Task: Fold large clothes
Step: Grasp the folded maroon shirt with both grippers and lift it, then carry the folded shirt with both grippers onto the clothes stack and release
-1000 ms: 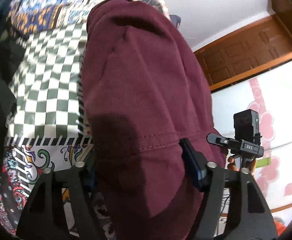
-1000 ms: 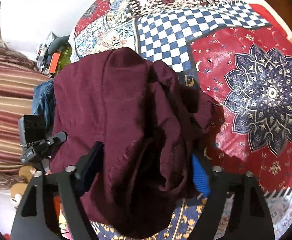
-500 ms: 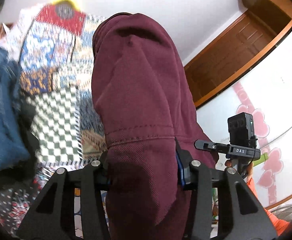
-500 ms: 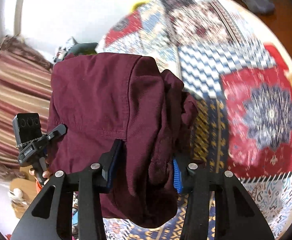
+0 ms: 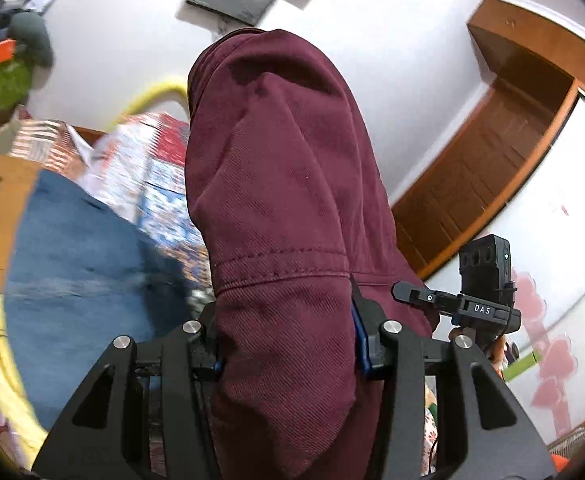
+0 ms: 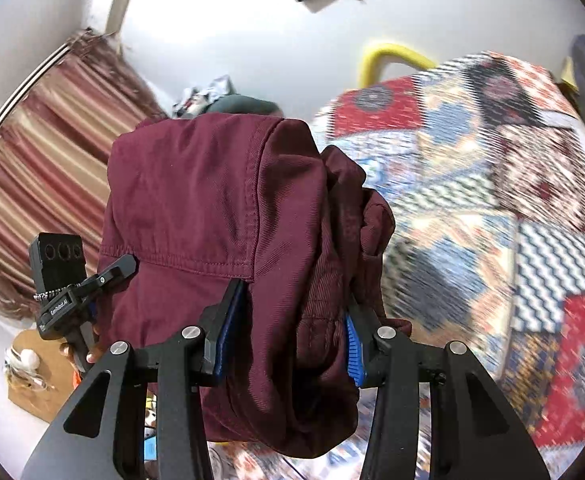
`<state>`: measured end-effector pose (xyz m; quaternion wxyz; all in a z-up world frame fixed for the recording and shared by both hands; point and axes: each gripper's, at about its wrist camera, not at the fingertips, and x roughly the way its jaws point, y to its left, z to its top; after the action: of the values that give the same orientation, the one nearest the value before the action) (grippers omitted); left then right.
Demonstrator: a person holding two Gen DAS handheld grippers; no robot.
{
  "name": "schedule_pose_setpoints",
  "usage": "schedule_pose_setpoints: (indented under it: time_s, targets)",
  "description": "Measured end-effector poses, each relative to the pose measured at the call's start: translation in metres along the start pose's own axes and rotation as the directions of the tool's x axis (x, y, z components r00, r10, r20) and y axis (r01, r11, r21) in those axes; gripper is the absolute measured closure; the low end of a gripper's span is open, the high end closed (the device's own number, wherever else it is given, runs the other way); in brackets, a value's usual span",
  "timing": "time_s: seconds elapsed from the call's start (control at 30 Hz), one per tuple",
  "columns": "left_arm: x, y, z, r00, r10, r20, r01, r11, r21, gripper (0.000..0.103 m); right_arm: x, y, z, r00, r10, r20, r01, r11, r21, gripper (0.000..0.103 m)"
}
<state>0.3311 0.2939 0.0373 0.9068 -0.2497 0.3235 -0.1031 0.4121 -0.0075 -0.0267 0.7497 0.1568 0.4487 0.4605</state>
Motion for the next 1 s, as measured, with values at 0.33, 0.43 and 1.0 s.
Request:
schedule_pose_setpoints:
  time_s: [0.33,0.43,1.0]
  targets:
    - [-0.011,0.143,0.013,0.994,0.100,-0.045,-0.108,0.975,-0.196,0.057,0.134,0.035,0.031,0.992,0.042,-0.122,-0.041,0.999,0.014,0.062]
    - [0.000,0.200,0.000,0.991,0.100,-0.083,-0.120,0.955,-0.273,0.054,0.188,0.027,0.029,0.980,0.026,-0.196,-0.016,0.998,0.053,0.062]
    - [-0.007,0.213,-0.005,0.948,0.313,-0.059,-0.319,0.933,-0.167,0.028,0.232,0.052,0.041,0.964,-0.179,-0.197,0.169,0.983,-0.070,0.035]
